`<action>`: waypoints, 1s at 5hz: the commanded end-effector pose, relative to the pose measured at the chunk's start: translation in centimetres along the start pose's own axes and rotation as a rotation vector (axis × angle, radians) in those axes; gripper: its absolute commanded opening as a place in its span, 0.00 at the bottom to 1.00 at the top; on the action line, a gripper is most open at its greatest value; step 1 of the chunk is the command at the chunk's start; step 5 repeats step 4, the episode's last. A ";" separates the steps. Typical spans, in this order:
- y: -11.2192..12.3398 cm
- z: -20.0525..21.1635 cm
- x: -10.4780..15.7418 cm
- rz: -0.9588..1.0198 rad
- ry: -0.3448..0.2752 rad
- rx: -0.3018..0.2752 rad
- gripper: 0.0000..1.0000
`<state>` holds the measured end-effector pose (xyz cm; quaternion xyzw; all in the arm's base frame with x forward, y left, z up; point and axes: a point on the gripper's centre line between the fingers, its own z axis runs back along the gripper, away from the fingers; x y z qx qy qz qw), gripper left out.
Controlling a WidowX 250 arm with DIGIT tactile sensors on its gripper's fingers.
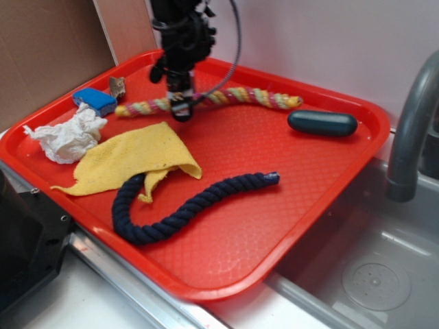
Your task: Grab the multicolored rope.
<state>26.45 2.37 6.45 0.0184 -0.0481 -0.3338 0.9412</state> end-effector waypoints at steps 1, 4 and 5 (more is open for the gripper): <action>-3.4 10.6 -1.5 0.135 -0.146 0.072 0.00; -3.2 16.9 -1.8 0.683 -0.057 0.164 0.00; -3.2 16.9 -1.8 0.683 -0.057 0.164 0.00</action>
